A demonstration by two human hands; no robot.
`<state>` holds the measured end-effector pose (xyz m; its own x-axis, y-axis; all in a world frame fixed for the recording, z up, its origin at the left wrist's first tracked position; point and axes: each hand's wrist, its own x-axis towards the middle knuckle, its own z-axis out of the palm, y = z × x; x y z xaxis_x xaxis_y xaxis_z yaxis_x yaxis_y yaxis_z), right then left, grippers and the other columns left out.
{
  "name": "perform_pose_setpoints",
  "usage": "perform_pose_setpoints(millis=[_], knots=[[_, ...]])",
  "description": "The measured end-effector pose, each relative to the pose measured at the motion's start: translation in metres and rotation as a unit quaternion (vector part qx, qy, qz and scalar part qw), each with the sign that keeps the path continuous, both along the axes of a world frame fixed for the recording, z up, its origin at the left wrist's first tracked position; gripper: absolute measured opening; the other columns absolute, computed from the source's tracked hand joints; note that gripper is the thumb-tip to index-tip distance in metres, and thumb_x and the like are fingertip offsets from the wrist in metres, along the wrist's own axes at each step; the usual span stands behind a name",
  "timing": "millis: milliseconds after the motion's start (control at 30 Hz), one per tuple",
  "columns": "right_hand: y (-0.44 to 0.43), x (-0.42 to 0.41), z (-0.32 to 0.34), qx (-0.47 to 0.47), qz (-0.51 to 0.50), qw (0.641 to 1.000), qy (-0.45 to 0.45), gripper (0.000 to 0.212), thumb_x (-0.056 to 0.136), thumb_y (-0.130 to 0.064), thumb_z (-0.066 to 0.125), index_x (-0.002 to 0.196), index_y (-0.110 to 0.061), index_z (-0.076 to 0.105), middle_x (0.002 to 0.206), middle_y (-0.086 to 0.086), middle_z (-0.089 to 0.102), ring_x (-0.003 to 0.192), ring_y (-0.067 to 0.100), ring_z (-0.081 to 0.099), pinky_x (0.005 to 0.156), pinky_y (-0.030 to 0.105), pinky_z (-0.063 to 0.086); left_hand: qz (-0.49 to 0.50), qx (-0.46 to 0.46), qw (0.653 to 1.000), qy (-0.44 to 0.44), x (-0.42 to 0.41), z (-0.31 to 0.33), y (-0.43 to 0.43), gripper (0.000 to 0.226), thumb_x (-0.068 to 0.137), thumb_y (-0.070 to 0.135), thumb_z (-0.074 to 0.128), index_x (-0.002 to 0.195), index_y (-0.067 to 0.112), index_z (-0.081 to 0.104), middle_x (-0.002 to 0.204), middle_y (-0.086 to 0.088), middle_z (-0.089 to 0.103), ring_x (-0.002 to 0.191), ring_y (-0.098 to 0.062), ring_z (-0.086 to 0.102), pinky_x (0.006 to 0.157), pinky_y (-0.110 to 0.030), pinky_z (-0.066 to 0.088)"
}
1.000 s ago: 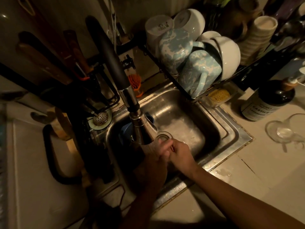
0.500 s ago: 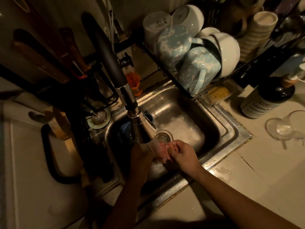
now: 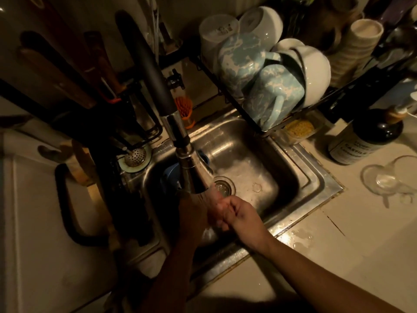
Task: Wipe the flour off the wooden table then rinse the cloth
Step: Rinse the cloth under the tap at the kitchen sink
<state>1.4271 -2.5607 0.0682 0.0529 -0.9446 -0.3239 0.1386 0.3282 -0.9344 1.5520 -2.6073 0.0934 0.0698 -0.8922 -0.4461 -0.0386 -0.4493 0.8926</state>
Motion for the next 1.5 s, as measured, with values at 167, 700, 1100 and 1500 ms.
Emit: perform_pose_setpoints(millis=[167,700,1100,1500], knots=[[-0.014,-0.021,-0.004,0.097,0.015,0.991,-0.093,0.026,0.094,-0.003,0.061,0.118,-0.012,0.063,0.095,0.012,0.073,0.078,0.024,0.067,0.065,0.027,0.051,0.029,-0.01,0.998,0.06,0.009,0.003,0.006,0.021,0.091,-0.013,0.052,0.108,-0.01,0.063,0.08,-0.009,0.072,0.069,-0.011,0.071,0.061,-0.027,0.055],[-0.039,-0.014,0.005,0.036,0.006,0.996,-0.08,0.034,0.091,0.007,0.062,0.105,-0.022,0.072,0.075,0.007,0.063,0.063,0.016,0.058,0.06,0.028,0.051,-0.105,0.009,0.994,0.001,0.013,0.0,0.011,0.016,0.084,-0.007,0.068,0.084,0.009,0.071,0.073,0.0,0.075,0.069,-0.012,0.073,0.069,-0.033,0.062],[-0.033,-0.004,0.011,0.124,0.042,0.988,-0.076,0.025,0.103,-0.023,0.046,0.116,-0.017,0.067,0.089,0.002,0.073,0.079,0.012,0.07,0.068,0.027,0.055,0.055,-0.024,0.998,-0.036,0.011,-0.005,0.011,0.041,0.091,-0.001,0.061,0.073,0.033,0.074,0.076,0.005,0.072,0.081,-0.031,0.067,0.077,-0.047,0.055],[-0.025,0.004,0.009,-0.037,-0.029,0.997,0.054,0.013,0.09,0.0,0.067,0.077,-0.001,0.063,0.066,0.009,0.054,0.057,0.004,0.054,0.058,0.02,0.049,0.082,0.02,0.992,-0.096,0.007,-0.012,0.011,0.041,0.089,-0.007,0.059,0.066,0.023,0.074,0.074,-0.006,0.073,0.074,-0.025,0.071,0.073,-0.042,0.056]])
